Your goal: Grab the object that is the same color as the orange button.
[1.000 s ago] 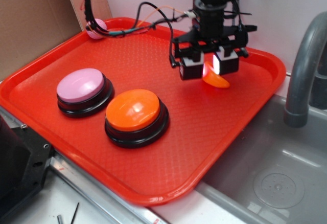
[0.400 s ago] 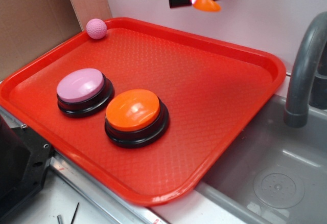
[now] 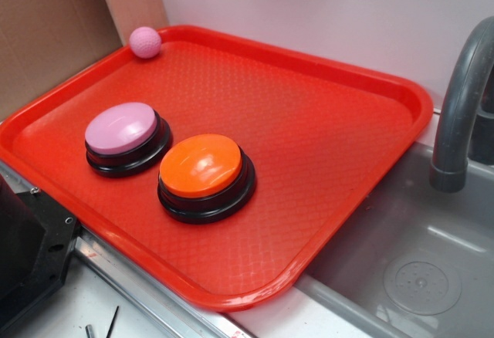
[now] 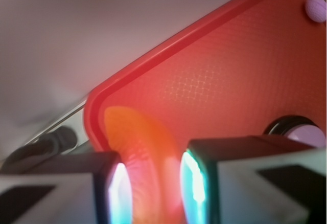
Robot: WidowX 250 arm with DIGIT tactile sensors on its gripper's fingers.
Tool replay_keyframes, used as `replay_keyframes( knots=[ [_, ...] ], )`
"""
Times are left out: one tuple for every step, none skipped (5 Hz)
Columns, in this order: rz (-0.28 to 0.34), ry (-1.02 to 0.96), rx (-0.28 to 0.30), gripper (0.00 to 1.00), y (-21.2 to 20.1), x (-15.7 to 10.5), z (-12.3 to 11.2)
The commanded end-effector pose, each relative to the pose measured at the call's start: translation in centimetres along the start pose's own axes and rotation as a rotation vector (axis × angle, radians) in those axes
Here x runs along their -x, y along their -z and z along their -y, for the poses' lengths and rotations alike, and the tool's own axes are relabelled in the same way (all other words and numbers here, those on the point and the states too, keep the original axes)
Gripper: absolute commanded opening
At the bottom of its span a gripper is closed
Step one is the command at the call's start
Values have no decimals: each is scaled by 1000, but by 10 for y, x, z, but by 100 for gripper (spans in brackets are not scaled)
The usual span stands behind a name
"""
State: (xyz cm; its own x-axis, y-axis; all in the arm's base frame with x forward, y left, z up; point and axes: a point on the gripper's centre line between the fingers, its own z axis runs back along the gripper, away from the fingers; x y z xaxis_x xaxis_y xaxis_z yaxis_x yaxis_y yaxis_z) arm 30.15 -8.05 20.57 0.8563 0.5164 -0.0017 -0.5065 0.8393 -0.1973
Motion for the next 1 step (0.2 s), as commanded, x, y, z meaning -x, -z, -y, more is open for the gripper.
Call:
replay_keyframes(
  knots=[
    [60, 46, 77, 0, -51, -4, -10]
  ],
)
